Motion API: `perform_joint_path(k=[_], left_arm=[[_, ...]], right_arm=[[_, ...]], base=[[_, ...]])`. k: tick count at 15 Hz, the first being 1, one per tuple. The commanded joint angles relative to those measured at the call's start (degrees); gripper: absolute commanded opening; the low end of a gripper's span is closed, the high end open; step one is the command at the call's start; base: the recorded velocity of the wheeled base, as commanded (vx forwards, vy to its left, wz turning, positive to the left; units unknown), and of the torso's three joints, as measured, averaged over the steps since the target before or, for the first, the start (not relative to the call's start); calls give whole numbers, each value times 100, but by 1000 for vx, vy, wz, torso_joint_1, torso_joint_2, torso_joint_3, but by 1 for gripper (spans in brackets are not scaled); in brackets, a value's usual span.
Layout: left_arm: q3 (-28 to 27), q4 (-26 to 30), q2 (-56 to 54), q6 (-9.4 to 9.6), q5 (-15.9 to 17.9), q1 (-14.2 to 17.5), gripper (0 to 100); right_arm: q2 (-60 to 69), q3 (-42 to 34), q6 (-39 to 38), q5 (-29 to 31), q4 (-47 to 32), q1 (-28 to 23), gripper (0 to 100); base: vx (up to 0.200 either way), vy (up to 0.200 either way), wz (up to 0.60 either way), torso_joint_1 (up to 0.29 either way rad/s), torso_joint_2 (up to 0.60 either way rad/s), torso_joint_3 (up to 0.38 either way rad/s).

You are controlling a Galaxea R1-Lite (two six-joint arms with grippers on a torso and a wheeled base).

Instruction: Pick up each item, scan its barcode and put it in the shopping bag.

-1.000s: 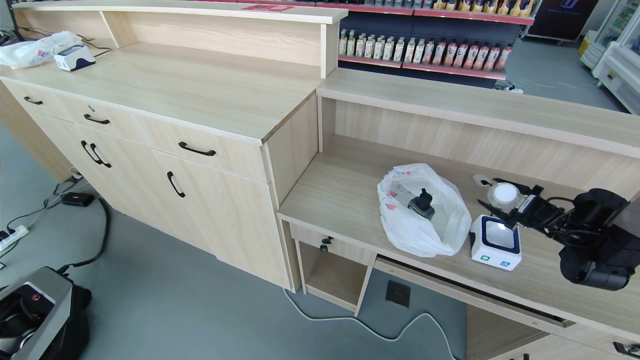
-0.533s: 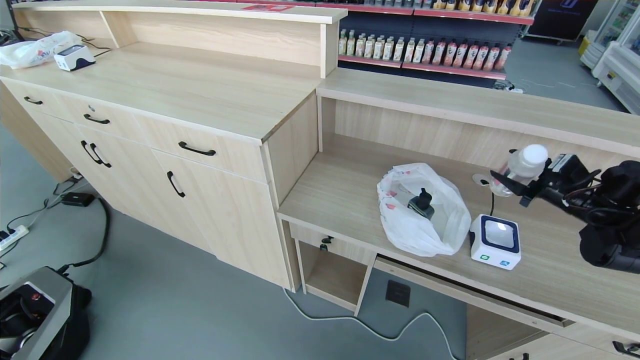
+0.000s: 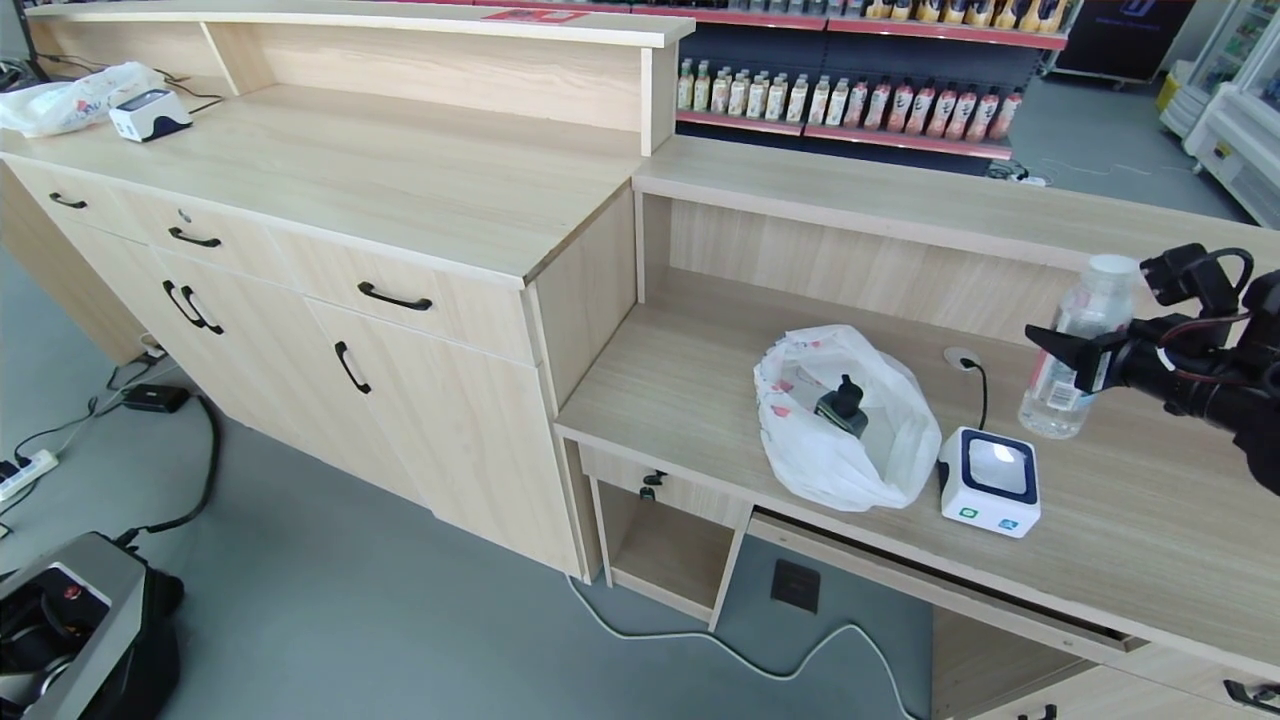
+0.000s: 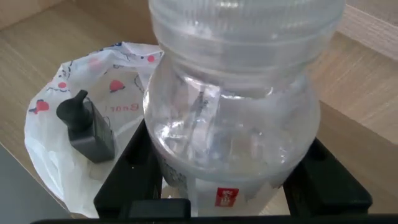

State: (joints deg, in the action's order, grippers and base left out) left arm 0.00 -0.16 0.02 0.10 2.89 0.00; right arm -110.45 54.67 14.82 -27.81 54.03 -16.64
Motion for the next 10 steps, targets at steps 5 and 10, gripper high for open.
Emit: perform_joint_path(k=[5,10], left_arm=[[0,-2,-2,-1,1,-9,100],[0,-2,-2,-1,1,0,100]], right_arm=[[225,-273,513,988,125,126,0],[234,-238,372,1005,389,100,0]], base=[[0,0,0,0,0,0],[0,0,360,2,3,3]])
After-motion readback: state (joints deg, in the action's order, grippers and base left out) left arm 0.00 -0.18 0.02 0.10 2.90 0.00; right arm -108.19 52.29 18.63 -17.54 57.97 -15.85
